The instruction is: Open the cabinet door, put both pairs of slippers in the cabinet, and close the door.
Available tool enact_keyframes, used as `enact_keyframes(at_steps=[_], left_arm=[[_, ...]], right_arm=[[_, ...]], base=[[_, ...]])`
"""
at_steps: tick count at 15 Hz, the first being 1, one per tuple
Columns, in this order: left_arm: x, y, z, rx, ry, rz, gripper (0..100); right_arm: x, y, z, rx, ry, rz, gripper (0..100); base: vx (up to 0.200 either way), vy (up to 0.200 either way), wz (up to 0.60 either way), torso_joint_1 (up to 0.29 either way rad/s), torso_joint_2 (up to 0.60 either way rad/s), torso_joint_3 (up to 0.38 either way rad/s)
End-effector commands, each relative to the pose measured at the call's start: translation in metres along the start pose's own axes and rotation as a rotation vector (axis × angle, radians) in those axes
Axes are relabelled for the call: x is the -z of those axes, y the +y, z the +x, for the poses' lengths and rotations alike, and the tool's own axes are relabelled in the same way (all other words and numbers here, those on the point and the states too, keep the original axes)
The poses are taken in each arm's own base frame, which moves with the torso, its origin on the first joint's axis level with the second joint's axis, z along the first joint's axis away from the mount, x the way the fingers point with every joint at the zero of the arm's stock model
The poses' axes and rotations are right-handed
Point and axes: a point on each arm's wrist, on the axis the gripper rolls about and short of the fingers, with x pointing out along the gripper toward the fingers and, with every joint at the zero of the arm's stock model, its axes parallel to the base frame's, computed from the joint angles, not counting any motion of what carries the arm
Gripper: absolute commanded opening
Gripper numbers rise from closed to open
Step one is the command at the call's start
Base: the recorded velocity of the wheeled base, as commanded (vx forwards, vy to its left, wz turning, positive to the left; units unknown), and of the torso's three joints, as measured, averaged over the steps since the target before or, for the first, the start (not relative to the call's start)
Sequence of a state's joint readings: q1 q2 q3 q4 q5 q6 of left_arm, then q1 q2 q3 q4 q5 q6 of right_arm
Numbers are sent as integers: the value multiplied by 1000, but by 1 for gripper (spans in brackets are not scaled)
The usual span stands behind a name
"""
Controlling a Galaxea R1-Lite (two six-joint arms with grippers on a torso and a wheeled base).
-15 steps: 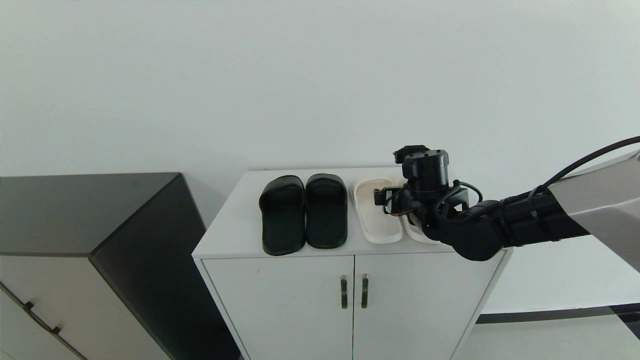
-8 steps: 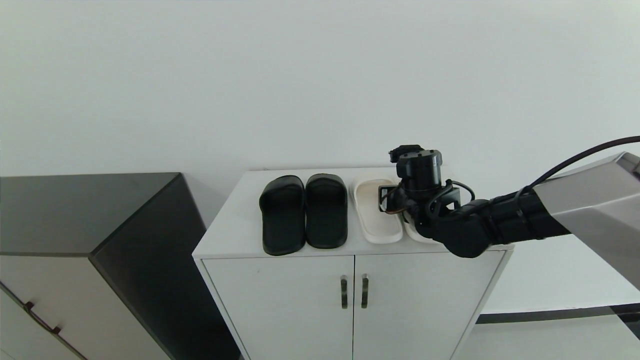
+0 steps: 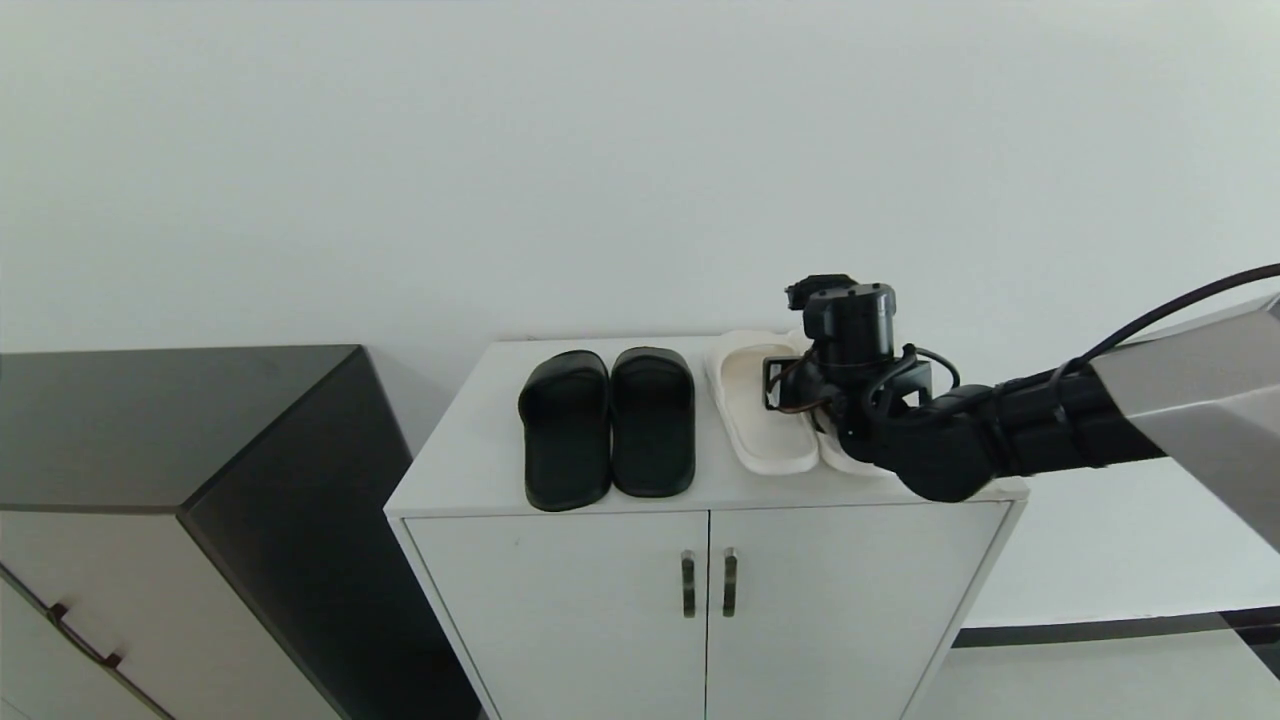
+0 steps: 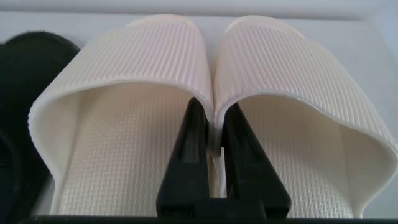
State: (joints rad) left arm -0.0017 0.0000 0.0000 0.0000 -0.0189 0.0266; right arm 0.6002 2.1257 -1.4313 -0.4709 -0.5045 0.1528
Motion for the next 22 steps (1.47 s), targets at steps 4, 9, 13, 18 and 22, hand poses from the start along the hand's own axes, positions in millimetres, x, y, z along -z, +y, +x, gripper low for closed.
enact_keyframes(at_steps=[4,9,13,18,22], left_arm=[[0,0,0,-1,2,-7,0],[0,0,0,2,0,-13,0],[0,0,0,2,0,-17,0],[0,0,0,1,0,-17,0],[0,0,0,1,0,-17,0]], right_arm=[[-33,-31,-81,-150,-13,-10,0],[-12,-73,-164,-443,73,-29,0],[-11,-78,-204,-636,73,-38,0],[4,-70,-209,-677,135,-75,0],[9,-69,-210,-689,145,-98,0]], base=[[0,0,0,0,0,0],[0,0,0,0,0,0],[0,0,0,0,0,0],[0,0,0,0,0,0],[-150,0,0,7,1,2]])
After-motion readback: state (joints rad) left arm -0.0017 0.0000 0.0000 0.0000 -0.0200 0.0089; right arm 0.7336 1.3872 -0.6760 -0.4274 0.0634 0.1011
